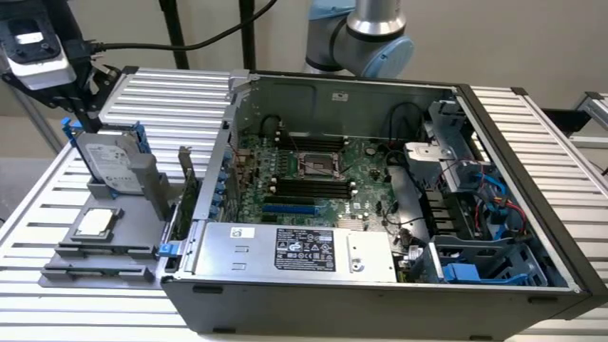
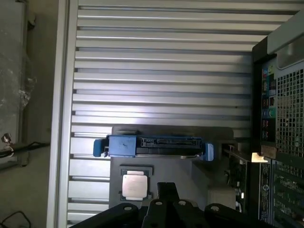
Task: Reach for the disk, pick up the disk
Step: 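Pick up the disk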
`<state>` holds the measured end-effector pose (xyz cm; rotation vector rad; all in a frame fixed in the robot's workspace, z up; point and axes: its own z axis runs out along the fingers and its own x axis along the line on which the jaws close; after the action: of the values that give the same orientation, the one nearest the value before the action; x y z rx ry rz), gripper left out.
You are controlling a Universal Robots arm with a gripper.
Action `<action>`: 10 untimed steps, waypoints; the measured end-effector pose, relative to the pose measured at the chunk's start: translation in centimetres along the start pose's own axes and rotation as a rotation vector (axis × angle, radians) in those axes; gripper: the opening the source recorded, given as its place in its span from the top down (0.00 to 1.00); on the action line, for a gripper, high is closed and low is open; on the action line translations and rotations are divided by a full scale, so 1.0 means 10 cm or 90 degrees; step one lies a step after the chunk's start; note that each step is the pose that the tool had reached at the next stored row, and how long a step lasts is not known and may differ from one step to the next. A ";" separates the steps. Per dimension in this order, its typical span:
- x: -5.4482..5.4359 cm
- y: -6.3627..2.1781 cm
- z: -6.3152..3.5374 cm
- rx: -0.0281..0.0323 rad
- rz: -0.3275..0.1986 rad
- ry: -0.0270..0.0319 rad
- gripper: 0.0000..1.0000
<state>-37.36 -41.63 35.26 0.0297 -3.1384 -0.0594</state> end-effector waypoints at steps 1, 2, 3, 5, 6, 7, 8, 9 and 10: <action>0.01 0.034 0.001 0.0000 0.000 -0.0001 0.89; 0.03 0.072 0.002 0.0000 0.000 -0.0002 0.89; 0.06 0.106 0.005 0.0000 0.000 -0.0004 0.89; 0.12 0.170 0.007 0.0000 0.000 -0.0004 0.89; 0.16 0.201 0.008 0.0000 0.000 -0.0003 0.89; 0.19 0.232 0.009 0.0001 0.000 -0.0003 0.89; 0.23 0.262 0.011 0.0001 0.000 -0.0003 0.89; 0.27 0.290 0.012 0.0002 0.000 -0.0003 0.89; 0.31 0.316 0.013 0.0002 0.000 -0.0003 0.89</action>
<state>-40.51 -38.52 35.26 0.0300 -3.1388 -0.0589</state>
